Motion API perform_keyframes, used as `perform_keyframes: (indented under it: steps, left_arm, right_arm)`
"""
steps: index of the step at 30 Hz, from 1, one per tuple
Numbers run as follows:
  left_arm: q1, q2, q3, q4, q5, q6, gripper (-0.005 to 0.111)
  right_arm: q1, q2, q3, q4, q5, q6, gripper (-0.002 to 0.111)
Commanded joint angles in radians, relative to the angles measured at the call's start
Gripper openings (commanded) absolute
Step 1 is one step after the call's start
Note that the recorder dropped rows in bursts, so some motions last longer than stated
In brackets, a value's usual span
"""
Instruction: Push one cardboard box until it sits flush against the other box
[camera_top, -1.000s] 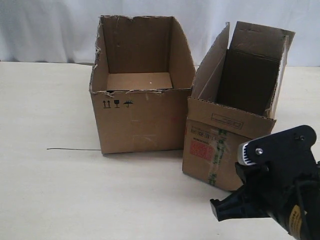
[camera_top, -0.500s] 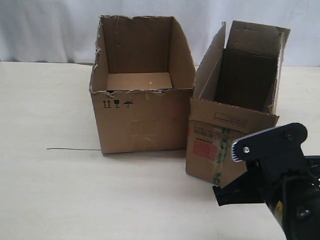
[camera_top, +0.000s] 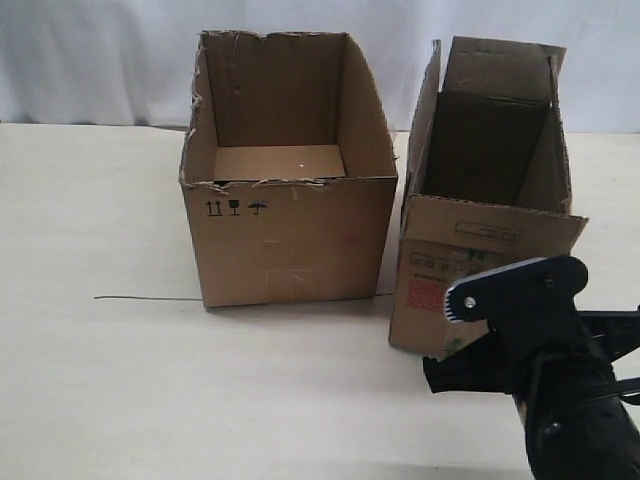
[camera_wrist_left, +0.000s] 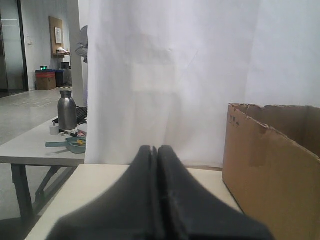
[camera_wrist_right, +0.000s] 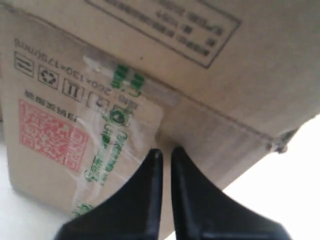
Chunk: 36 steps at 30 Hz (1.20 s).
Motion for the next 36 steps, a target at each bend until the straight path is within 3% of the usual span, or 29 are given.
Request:
perform_keyframes:
  steps: [1, 11, 17, 20, 25, 29, 32, 36]
  left_arm:
    - [-0.007, -0.004, 0.003, 0.001, -0.005, -0.002, 0.0]
    - [-0.007, -0.004, 0.003, 0.001, -0.005, -0.002, 0.0]
    - [-0.007, -0.004, 0.003, 0.001, -0.005, -0.002, 0.0]
    - [-0.007, -0.004, 0.003, 0.001, -0.005, -0.002, 0.0]
    - [-0.007, -0.004, 0.003, 0.001, -0.005, -0.002, 0.0]
    - [-0.007, -0.004, 0.003, 0.001, -0.005, -0.002, 0.0]
    - [-0.007, -0.004, 0.003, 0.001, -0.005, -0.002, 0.0]
    - [-0.007, -0.004, 0.003, 0.001, -0.005, -0.002, 0.0]
  right_arm:
    - [-0.09, 0.024, 0.0, -0.086, -0.004, 0.016, 0.005]
    - [-0.324, 0.024, -0.058, -0.137, -0.136, 0.016, 0.005]
    - [-0.322, 0.012, -0.069, -0.118, -0.176, -0.054, 0.005]
    - [-0.322, -0.057, -0.067, 0.031, -0.251, -0.17, 0.005]
    - [-0.322, -0.281, -0.032, 0.197, -0.425, -0.383, 0.005]
    - [-0.322, -0.534, -0.028, 0.533, -0.453, -0.668, 0.005]
    - [-0.322, -0.77, -0.037, 0.735, -0.364, -0.844, 0.005]
    - [-0.322, -1.093, -0.092, 0.753, -0.104, -0.89, 0.005]
